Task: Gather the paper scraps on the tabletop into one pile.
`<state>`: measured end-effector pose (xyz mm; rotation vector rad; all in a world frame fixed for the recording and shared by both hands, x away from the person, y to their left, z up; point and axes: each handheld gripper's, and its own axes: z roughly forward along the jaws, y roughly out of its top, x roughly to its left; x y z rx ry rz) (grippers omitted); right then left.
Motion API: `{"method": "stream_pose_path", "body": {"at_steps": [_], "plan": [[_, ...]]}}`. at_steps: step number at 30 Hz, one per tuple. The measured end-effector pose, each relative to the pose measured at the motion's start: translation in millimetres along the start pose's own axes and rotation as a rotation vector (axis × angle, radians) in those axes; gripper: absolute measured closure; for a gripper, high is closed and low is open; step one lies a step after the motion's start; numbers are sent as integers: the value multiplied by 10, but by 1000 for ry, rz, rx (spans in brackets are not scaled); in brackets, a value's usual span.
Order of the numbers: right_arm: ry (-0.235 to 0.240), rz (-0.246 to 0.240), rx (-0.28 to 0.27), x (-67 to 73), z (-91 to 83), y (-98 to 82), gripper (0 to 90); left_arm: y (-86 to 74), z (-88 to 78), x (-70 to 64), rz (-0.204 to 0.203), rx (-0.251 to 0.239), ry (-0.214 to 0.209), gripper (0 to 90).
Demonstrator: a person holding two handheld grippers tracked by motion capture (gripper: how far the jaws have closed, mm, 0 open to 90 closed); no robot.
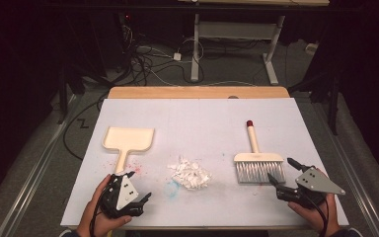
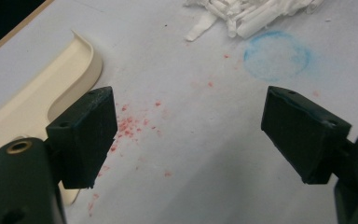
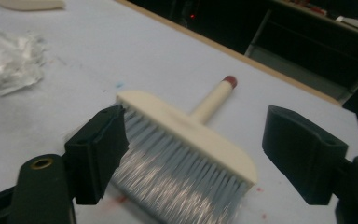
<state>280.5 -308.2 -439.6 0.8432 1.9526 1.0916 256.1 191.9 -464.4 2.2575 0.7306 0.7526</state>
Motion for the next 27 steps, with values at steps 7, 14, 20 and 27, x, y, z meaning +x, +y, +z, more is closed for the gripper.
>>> {"method": "stream_pose_path", "body": {"at_steps": [7, 14, 20, 27], "plan": [[16, -32, 15, 94, -23, -30, 204, -2, -33, -12, 6, -9, 19, 171], [17, -60, 7, 174, -45, 1, 198, -8, -82, -22, 7, -30, 25, 169], [3, -53, 4, 175, -46, 16, 197, 2, -58, -17, 7, -31, 19, 169], [-5, -59, 1, 192, -92, 13, 197, 21, -33, -50, 21, -26, 10, 169]]}}
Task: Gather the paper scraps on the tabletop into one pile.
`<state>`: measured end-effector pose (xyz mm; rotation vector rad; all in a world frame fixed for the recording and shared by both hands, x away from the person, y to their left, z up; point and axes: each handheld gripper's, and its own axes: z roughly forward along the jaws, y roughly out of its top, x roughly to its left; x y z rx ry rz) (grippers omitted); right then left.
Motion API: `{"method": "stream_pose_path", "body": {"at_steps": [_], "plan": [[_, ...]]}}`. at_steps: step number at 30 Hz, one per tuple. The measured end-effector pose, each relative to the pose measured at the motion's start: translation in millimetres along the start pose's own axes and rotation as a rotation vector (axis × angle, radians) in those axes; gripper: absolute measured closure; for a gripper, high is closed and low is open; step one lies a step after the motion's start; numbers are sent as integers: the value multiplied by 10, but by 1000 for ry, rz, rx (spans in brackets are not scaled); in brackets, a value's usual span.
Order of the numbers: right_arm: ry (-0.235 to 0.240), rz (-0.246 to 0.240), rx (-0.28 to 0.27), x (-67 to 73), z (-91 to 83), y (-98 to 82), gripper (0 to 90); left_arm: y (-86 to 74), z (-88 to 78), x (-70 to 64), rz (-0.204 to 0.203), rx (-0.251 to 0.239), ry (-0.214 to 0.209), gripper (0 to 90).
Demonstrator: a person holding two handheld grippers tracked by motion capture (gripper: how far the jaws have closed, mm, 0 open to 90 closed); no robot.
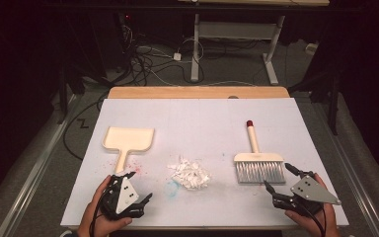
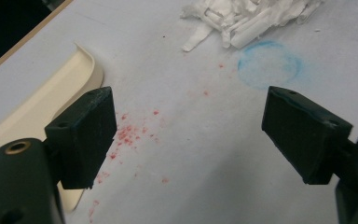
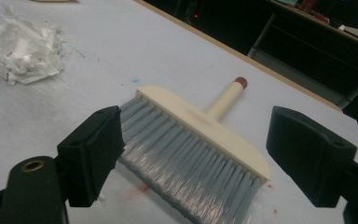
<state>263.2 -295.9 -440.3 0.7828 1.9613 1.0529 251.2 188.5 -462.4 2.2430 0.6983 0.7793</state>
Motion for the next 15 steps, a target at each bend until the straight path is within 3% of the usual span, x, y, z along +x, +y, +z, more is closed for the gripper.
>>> {"method": "stream_pose_path", "body": {"at_steps": [15], "plan": [[16, 2, 8, 7, 25, -25, 195, 23, 82, 38, -4, 13, -5, 169]]}}
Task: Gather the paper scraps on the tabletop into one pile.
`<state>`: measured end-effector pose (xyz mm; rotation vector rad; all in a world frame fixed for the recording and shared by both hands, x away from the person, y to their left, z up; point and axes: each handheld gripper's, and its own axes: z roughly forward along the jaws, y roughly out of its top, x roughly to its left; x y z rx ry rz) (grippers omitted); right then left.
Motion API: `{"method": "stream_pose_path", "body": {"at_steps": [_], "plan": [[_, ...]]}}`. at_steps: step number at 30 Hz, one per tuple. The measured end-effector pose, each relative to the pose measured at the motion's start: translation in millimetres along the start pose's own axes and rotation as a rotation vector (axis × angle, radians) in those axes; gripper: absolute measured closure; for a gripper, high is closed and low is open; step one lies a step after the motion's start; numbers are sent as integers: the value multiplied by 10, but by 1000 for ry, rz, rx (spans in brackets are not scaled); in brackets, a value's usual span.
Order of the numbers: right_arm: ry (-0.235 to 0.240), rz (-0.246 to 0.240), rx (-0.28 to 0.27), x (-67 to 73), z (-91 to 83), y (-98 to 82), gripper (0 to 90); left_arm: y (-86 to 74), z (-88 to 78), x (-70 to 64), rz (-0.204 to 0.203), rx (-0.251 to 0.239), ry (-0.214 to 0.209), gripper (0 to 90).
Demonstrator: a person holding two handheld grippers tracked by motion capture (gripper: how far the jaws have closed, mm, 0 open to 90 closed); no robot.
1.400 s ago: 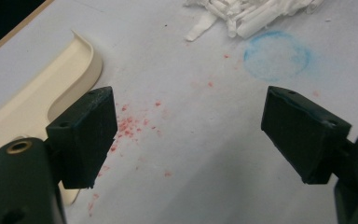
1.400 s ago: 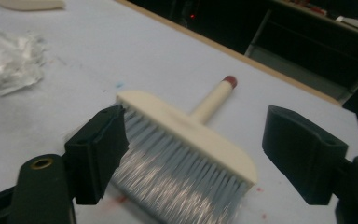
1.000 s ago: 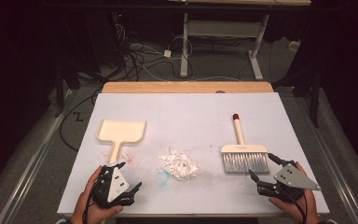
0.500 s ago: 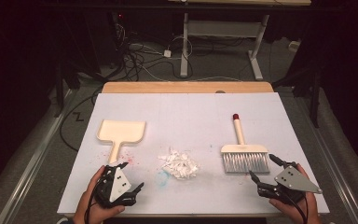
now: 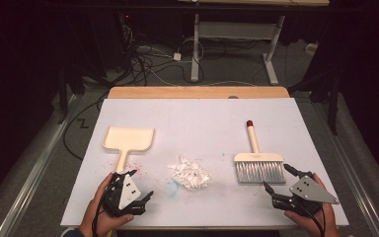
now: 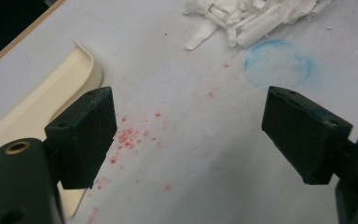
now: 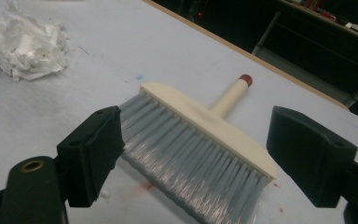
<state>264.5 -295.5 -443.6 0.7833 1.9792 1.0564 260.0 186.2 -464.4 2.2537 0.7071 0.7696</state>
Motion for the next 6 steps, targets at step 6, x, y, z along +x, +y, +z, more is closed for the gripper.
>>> {"method": "stream_pose_path", "body": {"at_steps": [6], "plan": [[-1, 4, 14, -4, 15, -17, 195, 4, 41, 9, 3, 8, -10, 169]]}}
